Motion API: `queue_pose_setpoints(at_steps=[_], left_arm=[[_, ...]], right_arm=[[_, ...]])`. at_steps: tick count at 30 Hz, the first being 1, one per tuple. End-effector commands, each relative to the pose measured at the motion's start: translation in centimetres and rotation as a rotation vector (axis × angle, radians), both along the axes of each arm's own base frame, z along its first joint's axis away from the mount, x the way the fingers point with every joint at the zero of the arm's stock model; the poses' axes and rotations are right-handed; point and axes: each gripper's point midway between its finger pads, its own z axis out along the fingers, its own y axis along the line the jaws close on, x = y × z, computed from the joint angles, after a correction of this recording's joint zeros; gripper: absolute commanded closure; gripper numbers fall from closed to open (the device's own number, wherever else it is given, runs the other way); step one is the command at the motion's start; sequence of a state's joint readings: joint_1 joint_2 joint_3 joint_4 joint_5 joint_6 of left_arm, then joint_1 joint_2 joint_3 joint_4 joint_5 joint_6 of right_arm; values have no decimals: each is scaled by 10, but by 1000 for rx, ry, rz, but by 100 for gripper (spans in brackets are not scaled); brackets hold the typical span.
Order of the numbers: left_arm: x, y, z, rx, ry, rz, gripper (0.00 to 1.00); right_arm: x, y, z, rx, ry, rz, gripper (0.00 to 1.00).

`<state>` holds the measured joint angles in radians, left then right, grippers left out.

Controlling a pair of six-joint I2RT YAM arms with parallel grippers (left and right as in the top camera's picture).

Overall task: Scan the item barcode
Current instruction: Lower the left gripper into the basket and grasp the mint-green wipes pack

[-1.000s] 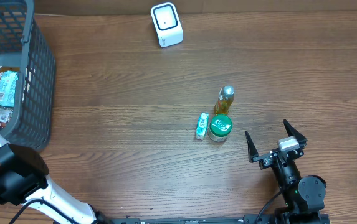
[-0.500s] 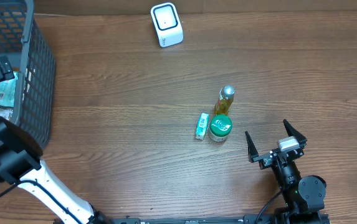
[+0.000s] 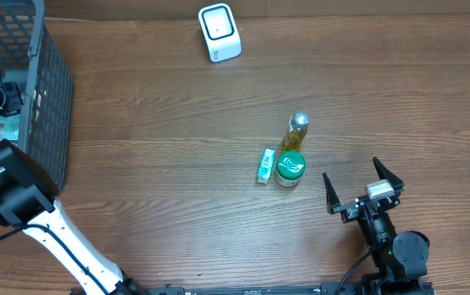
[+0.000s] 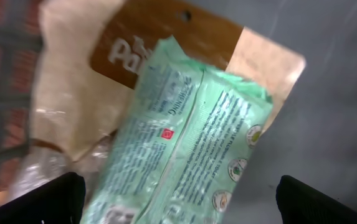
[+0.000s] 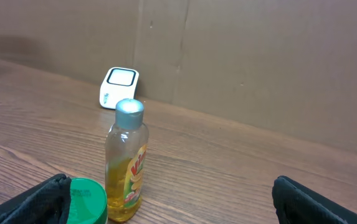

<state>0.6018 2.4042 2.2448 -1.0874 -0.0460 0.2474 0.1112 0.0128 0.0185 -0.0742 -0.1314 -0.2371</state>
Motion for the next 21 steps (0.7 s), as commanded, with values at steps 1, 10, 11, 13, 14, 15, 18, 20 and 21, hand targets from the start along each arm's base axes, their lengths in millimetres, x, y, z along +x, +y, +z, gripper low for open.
queue_pose_setpoints(at_steps=[1,10,11,13,14,15,18,20,21], left_arm=[[-7,2,-26,8,77,-14,0],[-10,7,-34,27,103,-6,0],[-10,7,-34,28,104,-6,5],[-12,10,-33,43,114,0,14],[-14,13,-33,58,124,6,16],[-15,15,-31,72,133,10,18],[-18,16,-23,85,139,16,28],[-19,16,-14,92,130,23,32],[-19,17,-8,103,123,27,33]], right_arm=[[0,0,-2,1,-3,0,0],[0,0,-2,1,-3,0,0],[0,0,-2,1,-3,0,0],[0,0,-2,1,-3,0,0],[0,0,-2,1,-3,0,0],[0,0,-2,1,-3,0,0],[0,0,-2,1,-3,0,0],[0,0,-2,1,-3,0,0],[0,0,-2,1,-3,0,0]])
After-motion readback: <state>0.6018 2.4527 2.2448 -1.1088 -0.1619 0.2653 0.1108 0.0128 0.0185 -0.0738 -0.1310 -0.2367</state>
